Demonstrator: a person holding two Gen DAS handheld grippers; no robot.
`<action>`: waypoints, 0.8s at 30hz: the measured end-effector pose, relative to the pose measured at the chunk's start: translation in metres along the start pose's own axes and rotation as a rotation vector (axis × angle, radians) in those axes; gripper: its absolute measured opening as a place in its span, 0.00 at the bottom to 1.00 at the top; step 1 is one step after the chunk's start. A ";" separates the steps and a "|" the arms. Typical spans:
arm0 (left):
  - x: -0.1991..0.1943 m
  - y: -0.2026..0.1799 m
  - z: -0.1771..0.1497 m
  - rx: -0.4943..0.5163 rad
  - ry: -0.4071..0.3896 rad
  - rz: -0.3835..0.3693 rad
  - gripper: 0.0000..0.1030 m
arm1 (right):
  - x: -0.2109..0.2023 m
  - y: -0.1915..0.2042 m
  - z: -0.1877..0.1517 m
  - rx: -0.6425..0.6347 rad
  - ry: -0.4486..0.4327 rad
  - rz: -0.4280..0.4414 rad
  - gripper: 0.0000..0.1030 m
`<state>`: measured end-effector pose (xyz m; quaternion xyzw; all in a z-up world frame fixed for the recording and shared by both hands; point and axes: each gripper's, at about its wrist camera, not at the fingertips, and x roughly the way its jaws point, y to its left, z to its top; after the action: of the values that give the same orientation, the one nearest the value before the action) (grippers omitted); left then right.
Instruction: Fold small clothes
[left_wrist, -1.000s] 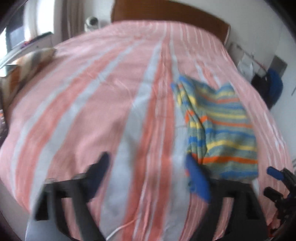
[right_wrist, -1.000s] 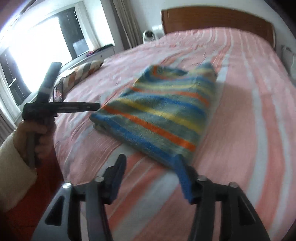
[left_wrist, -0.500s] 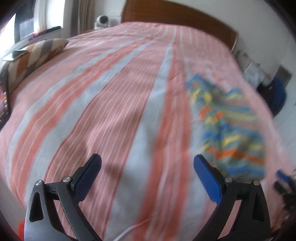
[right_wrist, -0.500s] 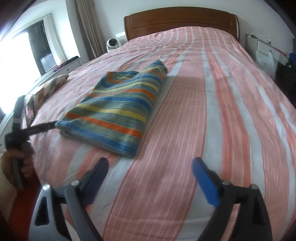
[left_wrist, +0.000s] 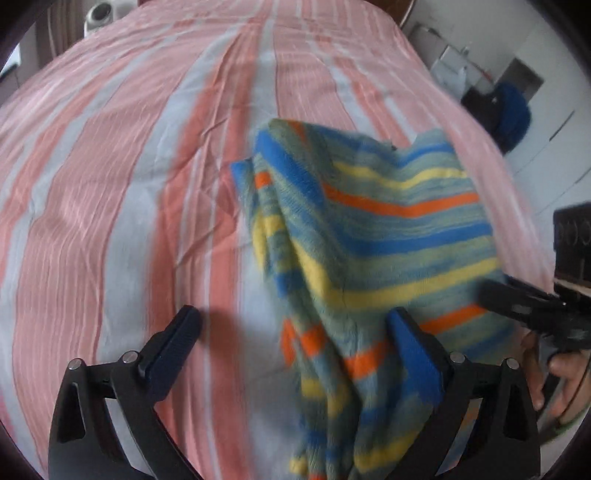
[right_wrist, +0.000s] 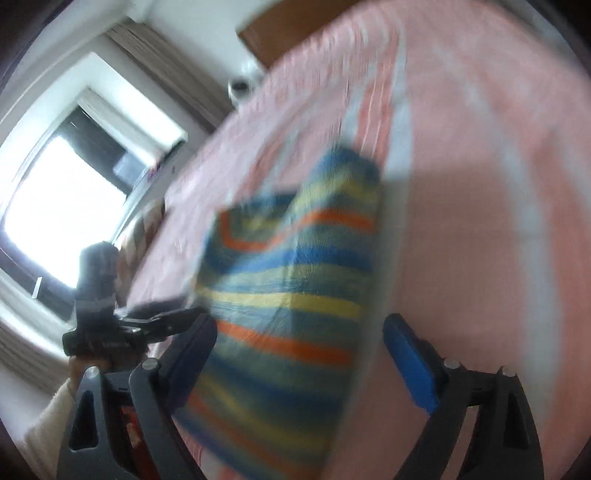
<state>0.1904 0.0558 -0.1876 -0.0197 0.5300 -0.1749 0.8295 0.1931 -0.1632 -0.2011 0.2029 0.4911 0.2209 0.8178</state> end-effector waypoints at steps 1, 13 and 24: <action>0.001 -0.005 -0.001 0.021 -0.005 0.009 0.74 | 0.007 0.007 0.000 -0.035 -0.010 -0.052 0.55; -0.071 -0.029 0.031 0.077 -0.252 -0.040 0.16 | -0.035 0.131 -0.011 -0.482 -0.328 -0.330 0.22; -0.069 -0.027 0.007 0.063 -0.378 0.305 0.90 | -0.078 0.039 0.037 -0.271 -0.351 -0.448 0.99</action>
<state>0.1636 0.0512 -0.1189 0.0543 0.3565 -0.0572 0.9309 0.1870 -0.1792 -0.1083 0.0139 0.3412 0.0601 0.9380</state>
